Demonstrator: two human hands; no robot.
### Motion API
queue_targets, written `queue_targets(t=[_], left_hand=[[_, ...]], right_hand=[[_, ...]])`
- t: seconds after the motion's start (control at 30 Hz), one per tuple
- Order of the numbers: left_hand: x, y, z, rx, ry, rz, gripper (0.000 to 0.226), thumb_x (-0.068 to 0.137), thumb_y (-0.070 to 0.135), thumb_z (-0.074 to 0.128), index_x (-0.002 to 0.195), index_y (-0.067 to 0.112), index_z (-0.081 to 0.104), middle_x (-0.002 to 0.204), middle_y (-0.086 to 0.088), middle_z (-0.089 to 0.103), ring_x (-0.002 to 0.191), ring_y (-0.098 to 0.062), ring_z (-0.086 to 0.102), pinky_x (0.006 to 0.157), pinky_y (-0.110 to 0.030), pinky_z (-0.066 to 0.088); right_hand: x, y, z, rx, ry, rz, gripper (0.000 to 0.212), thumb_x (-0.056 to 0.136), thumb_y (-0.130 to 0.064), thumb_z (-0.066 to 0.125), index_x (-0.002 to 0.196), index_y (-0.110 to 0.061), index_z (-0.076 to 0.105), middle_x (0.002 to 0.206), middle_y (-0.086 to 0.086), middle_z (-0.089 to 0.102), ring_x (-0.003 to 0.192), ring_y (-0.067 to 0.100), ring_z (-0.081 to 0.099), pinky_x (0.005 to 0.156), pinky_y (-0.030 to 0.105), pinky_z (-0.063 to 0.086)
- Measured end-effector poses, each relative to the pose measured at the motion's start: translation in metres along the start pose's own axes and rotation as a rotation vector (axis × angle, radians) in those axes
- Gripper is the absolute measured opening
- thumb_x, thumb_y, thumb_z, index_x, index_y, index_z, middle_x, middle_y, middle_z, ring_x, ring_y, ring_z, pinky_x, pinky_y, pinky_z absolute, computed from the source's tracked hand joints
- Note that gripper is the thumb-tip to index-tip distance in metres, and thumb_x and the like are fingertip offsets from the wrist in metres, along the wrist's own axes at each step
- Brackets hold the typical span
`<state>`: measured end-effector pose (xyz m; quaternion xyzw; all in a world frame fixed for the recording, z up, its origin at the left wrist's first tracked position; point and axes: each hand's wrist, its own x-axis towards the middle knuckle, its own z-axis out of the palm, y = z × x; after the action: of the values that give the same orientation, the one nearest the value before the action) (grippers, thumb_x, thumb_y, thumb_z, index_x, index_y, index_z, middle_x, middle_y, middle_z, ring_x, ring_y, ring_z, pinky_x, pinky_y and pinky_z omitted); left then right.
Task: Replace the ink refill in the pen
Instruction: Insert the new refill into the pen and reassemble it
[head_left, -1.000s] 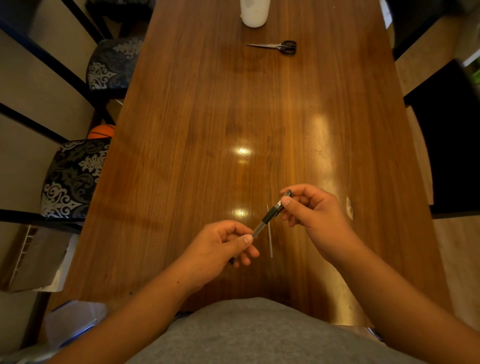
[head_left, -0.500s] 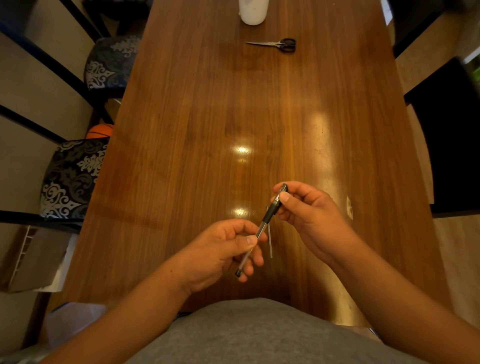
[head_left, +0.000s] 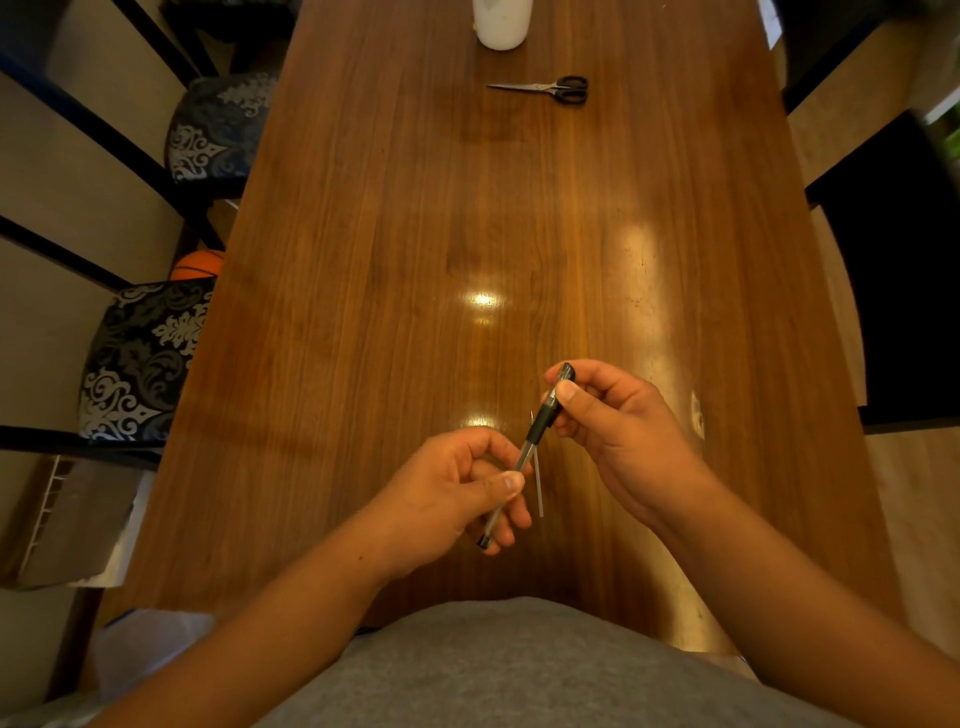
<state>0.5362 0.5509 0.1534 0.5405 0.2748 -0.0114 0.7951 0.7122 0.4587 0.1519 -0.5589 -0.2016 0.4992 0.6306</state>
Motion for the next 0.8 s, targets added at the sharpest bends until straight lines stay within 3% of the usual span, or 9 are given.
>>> queue_targets(t=[0.2, 0.3, 0.47, 0.57, 0.67, 0.8], left_hand=[[0.004, -0.016, 0.008, 0.239, 0.144, 0.018, 0.023, 0.091, 0.016, 0.062, 0.083, 0.036, 0.057, 0.078, -0.006, 0.076, 0.067, -0.02, 0.074, 0.052, -0.019, 0.051], [0.006, -0.027, 0.008, 0.235, 0.171, -0.016, 0.016, 0.091, 0.015, 0.062, 0.086, 0.03, 0.057, 0.079, -0.004, 0.077, 0.069, -0.019, 0.074, 0.051, -0.021, 0.052], [0.004, -0.042, -0.003, 0.33, 0.227, -0.047, 0.017, 0.088, 0.022, 0.066, 0.079, 0.036, 0.063, 0.082, -0.005, 0.075, 0.071, -0.015, 0.073, 0.051, -0.022, 0.053], [0.004, -0.056, -0.012, 0.448, 0.299, -0.102, 0.013, 0.086, 0.026, 0.069, 0.076, 0.033, 0.064, 0.075, -0.006, 0.072, 0.065, -0.012, 0.069, 0.055, -0.029, 0.055], [0.002, -0.07, -0.021, 0.495, 0.365, -0.172, 0.011, 0.085, 0.029, 0.069, 0.076, 0.028, 0.064, 0.071, -0.005, 0.07, 0.063, -0.016, 0.066, 0.059, -0.04, 0.056], [0.001, -0.085, -0.028, 0.602, 0.446, -0.217, 0.014, 0.086, 0.033, 0.068, 0.077, 0.024, 0.063, 0.076, -0.009, 0.07, 0.06, -0.014, 0.06, 0.058, -0.035, 0.051]], right_hand=[[0.002, 0.003, 0.004, -0.214, -0.023, -0.049, 0.02, 0.09, -0.011, 0.062, 0.092, -0.028, 0.073, 0.075, -0.008, 0.067, 0.069, 0.005, 0.061, 0.064, 0.019, 0.051], [0.002, 0.008, 0.004, -0.254, 0.003, -0.025, 0.019, 0.091, -0.009, 0.062, 0.093, -0.026, 0.071, 0.073, -0.009, 0.066, 0.069, 0.003, 0.061, 0.063, 0.018, 0.052], [-0.002, 0.03, -0.003, -0.337, 0.018, 0.072, 0.016, 0.091, -0.014, 0.063, 0.094, -0.028, 0.069, 0.075, -0.01, 0.07, 0.071, 0.0, 0.064, 0.063, 0.017, 0.051], [-0.005, 0.051, -0.021, -0.671, 0.093, 0.119, 0.015, 0.09, -0.031, 0.064, 0.102, -0.039, 0.065, 0.095, -0.012, 0.067, 0.089, 0.004, 0.062, 0.07, 0.014, 0.047], [-0.012, 0.076, -0.051, -1.141, 0.142, 0.142, 0.045, 0.09, -0.046, 0.057, 0.132, -0.03, 0.053, 0.129, -0.005, 0.059, 0.12, 0.015, 0.052, 0.095, 0.032, 0.049], [-0.025, 0.109, -0.084, -1.466, 0.12, 0.163, 0.065, 0.09, -0.057, 0.046, 0.147, -0.028, 0.034, 0.156, 0.001, 0.033, 0.143, 0.022, 0.027, 0.115, 0.043, 0.032]])
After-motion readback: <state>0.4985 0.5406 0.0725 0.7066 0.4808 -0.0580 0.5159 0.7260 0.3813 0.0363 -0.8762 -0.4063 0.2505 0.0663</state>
